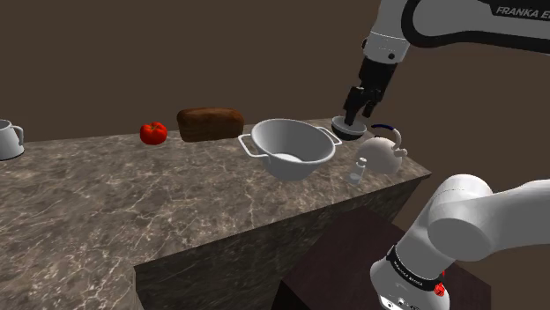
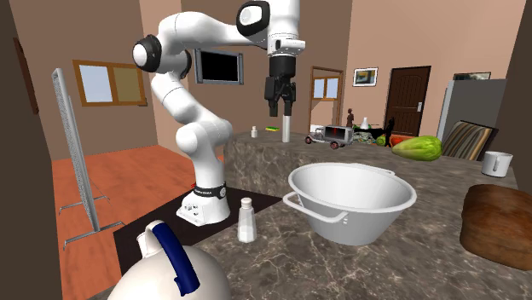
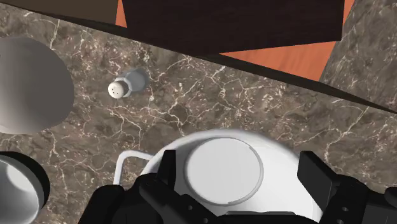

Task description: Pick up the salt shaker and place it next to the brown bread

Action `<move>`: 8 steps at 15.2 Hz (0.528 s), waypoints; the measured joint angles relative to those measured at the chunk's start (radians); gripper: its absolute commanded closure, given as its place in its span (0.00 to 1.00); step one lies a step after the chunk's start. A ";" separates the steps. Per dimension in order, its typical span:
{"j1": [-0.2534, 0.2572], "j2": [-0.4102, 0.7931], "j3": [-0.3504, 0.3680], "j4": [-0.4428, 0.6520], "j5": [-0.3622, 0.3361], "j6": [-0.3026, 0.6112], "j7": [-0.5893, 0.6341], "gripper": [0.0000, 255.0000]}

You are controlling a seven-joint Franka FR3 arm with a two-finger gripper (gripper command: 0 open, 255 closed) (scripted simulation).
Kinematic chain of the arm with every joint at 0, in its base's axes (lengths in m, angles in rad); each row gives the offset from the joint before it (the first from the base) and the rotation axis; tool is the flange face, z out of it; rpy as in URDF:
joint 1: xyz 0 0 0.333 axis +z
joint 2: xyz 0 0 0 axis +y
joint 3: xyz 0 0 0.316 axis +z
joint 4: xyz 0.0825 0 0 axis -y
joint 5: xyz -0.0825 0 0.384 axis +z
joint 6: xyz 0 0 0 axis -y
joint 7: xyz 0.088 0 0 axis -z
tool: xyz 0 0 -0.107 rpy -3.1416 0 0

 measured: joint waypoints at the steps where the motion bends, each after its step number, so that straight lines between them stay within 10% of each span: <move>1: 0.000 0.000 0.000 0.000 0.000 0.000 0.000 0.00; 8: -0.064 -0.129 -0.121 -0.219 -0.052 0.168 -0.057 0.00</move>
